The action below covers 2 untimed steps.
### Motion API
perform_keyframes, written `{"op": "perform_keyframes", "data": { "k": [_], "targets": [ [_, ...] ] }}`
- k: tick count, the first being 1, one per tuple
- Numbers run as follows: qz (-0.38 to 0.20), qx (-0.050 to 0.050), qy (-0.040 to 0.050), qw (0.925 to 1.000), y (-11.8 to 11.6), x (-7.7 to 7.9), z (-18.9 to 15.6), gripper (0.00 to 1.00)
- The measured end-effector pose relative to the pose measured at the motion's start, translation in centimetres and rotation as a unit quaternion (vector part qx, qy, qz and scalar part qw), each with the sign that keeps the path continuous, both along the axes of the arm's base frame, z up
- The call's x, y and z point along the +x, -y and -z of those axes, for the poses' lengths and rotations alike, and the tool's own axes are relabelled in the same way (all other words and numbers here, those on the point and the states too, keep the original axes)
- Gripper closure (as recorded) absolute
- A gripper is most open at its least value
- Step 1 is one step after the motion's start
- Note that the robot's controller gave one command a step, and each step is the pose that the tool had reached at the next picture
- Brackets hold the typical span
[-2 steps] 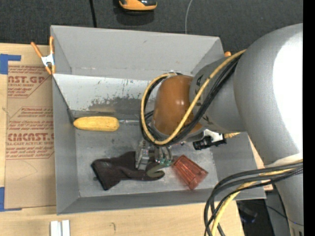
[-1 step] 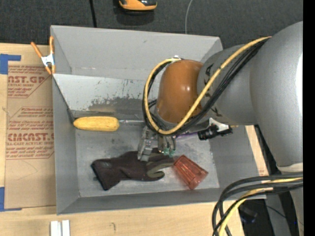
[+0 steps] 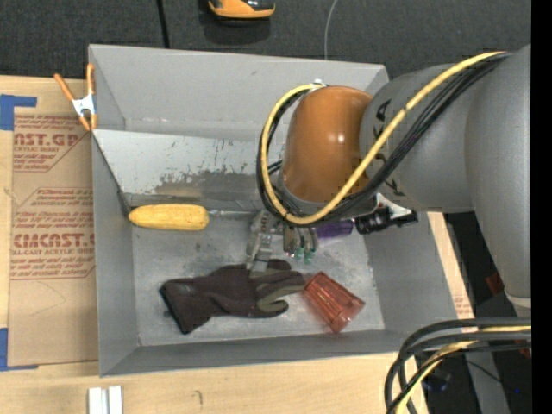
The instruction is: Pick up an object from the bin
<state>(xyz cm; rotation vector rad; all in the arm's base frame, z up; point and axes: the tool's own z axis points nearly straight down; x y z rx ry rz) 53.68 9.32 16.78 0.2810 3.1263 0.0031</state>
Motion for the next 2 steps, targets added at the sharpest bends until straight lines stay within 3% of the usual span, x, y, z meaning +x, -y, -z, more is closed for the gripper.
{"op": "perform_keyframes", "data": {
  "k": [1,2],
  "targets": [
    [0.007,0.0,-0.0007,1.0,-0.33,-0.83,-2.4,0.0],
    [0.007,0.0,-0.0007,1.0,-0.33,-0.83,-2.4,0.0]
  ]
}}
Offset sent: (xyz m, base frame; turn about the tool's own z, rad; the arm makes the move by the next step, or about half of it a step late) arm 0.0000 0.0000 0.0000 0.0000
